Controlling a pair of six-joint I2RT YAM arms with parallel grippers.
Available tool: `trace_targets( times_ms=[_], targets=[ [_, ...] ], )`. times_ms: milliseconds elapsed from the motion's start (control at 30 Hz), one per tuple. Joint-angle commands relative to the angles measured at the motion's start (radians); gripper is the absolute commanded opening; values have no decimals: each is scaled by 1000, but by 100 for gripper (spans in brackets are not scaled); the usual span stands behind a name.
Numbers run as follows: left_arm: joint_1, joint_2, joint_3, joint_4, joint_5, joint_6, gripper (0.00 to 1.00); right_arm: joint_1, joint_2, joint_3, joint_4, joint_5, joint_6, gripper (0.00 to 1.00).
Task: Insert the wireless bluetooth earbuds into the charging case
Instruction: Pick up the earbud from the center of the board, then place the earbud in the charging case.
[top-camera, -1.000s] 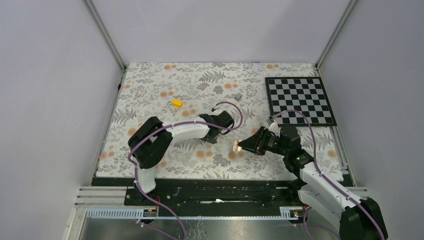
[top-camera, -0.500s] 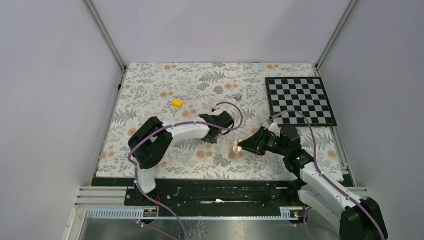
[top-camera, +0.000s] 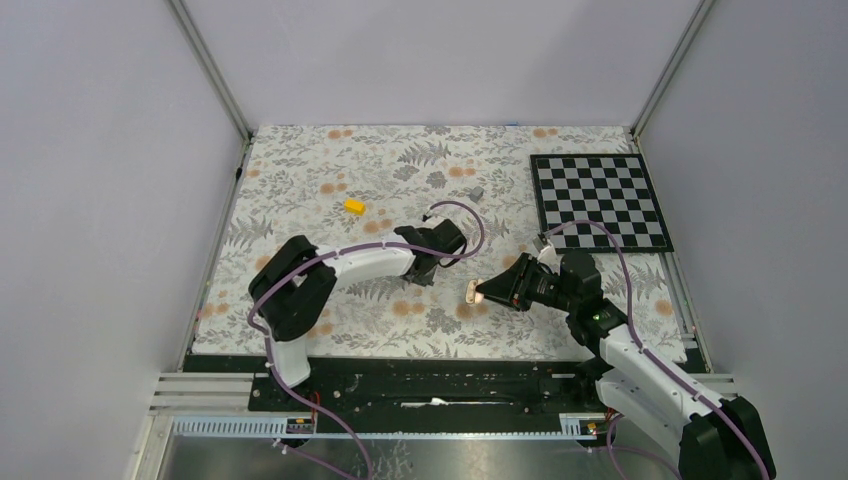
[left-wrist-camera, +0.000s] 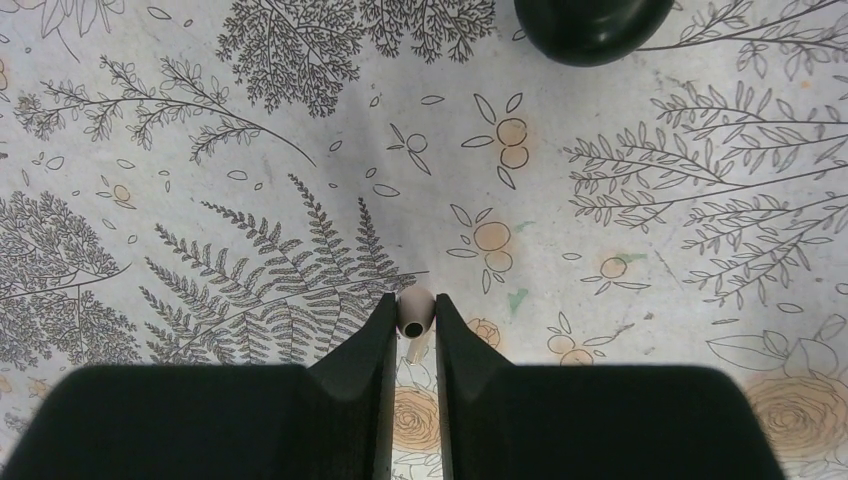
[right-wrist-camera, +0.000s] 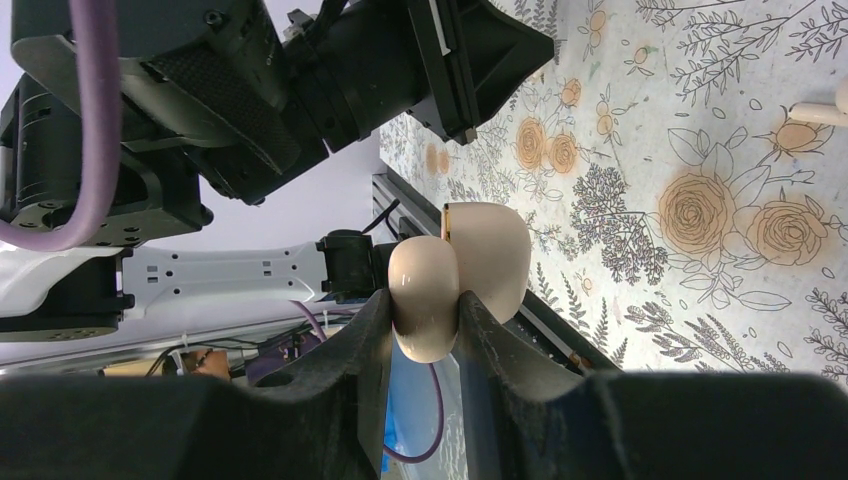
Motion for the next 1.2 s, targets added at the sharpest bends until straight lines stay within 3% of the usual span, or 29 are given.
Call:
trace_targets(
  times_ms=[0, 267, 400, 533, 767, 967, 1167],
  targets=[
    [-3, -59, 35, -4, 17, -1, 0, -2, -21, -3, 37, -15, 9, 0],
    [-2, -176, 76, 7, 51, -2, 0, -2, -30, -5, 13, -20, -5, 0],
    [-2, -296, 76, 100, 94, 26, 0, -3, -15, -5, 16, -23, -10, 0],
    [-2, -424, 10, 284, 163, 58, 0, -2, 12, -14, 106, -74, 2, 0],
    [-1, -595, -179, 577, 238, 80, 0, -8, 145, -102, 589, -235, 148, 0],
    [-2, -743, -387, 895, 395, 151, 0, -16, 200, -74, 661, -255, 170, 0],
    [-2, -874, -605, 1253, 588, 266, 0, -17, 278, -81, 882, -252, 298, 0]
  ],
)
